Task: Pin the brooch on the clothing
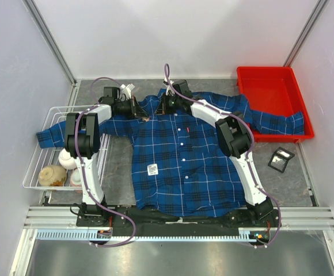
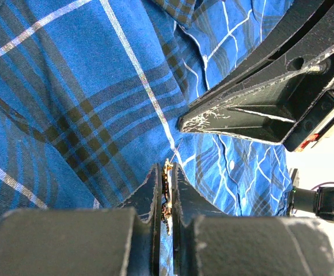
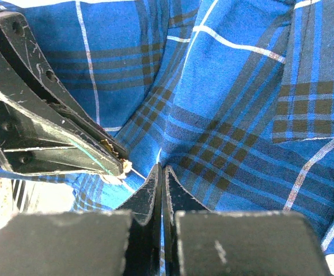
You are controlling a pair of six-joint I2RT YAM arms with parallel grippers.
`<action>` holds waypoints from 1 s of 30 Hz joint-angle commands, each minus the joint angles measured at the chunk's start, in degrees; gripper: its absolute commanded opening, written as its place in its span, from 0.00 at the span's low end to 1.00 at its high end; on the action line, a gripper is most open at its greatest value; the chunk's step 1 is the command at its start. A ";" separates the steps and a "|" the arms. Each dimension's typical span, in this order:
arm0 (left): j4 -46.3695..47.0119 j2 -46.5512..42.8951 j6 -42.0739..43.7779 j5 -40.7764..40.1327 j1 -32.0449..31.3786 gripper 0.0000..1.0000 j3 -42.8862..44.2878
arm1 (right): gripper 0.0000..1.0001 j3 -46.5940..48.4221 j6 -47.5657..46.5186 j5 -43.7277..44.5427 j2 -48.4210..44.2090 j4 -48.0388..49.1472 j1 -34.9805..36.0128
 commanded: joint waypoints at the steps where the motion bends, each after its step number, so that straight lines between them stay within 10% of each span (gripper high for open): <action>1: 3.51 0.95 -3.54 1.50 0.22 0.02 1.26 | 0.00 -0.51 1.32 -1.80 -4.85 3.43 -0.01; 30: 6.50 2.01 -6.53 2.73 -2.07 0.02 0.03 | 0.00 -0.51 2.73 -1.54 -4.85 4.49 0.17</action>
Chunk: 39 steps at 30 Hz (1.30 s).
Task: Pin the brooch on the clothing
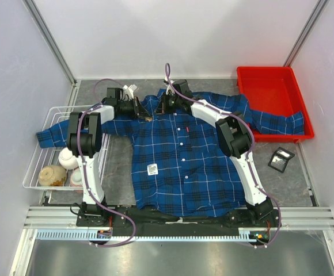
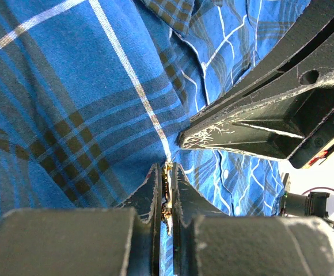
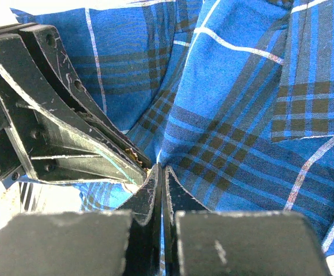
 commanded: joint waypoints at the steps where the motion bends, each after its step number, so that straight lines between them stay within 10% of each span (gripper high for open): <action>1: 2.20 0.32 -1.72 2.62 -0.76 0.02 0.05 | 0.00 -0.03 1.00 -1.47 -4.41 3.22 0.17; 17: 3.95 -0.03 -1.64 4.47 0.03 0.02 -0.74 | 0.02 -1.35 -0.06 -2.70 -5.03 2.08 -1.41; 26: 3.86 -0.03 -0.93 6.66 0.74 0.02 -1.44 | 0.39 -2.40 -0.93 -4.02 -6.00 1.11 -2.64; 39: 9.31 0.58 -5.41 10.27 1.35 0.02 -2.67 | 0.14 -5.57 -6.55 -3.23 -6.18 -2.93 -4.22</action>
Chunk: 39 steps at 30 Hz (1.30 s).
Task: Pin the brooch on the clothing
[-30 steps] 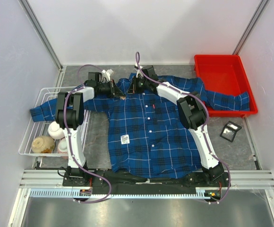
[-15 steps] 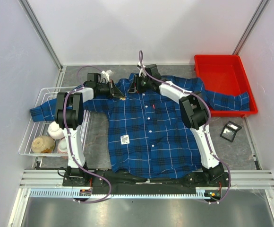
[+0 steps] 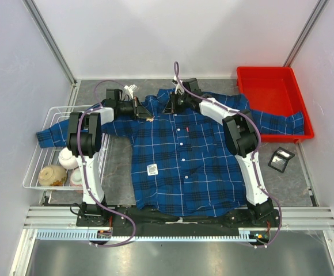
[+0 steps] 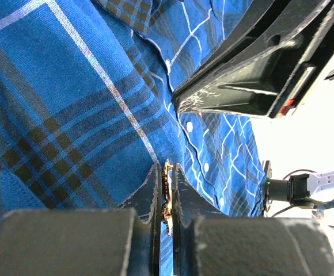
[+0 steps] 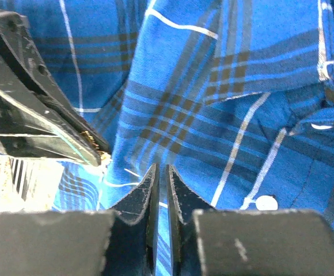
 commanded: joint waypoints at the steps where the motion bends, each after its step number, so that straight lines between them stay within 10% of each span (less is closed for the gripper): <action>1: 4.07 0.50 -3.38 3.89 0.92 0.02 -0.66 | 0.14 -0.54 -3.48 0.09 -2.37 -1.44 0.06; 39: 4.42 1.81 -4.35 5.47 1.53 0.02 -0.57 | 0.16 0.60 -11.22 -3.77 0.10 -2.33 -0.11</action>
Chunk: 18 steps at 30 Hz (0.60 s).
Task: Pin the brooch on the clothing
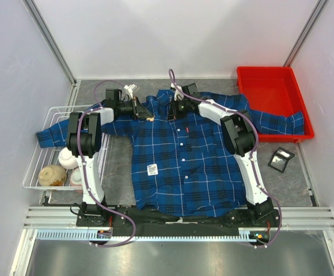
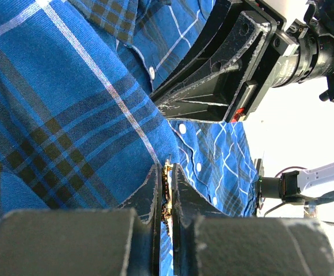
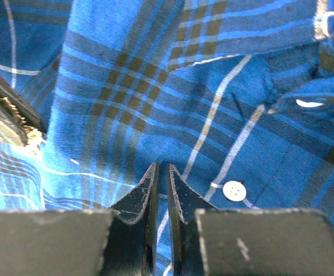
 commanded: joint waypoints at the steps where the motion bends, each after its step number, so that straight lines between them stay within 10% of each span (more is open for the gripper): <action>1: 1.25 1.88 -1.66 2.93 1.20 0.02 0.12 | 0.17 0.82 -0.05 -5.07 -2.31 4.25 0.02; 18: 1.69 3.29 -1.84 3.28 1.11 0.02 1.53 | 0.32 1.52 3.38 -9.28 -3.46 6.19 -1.39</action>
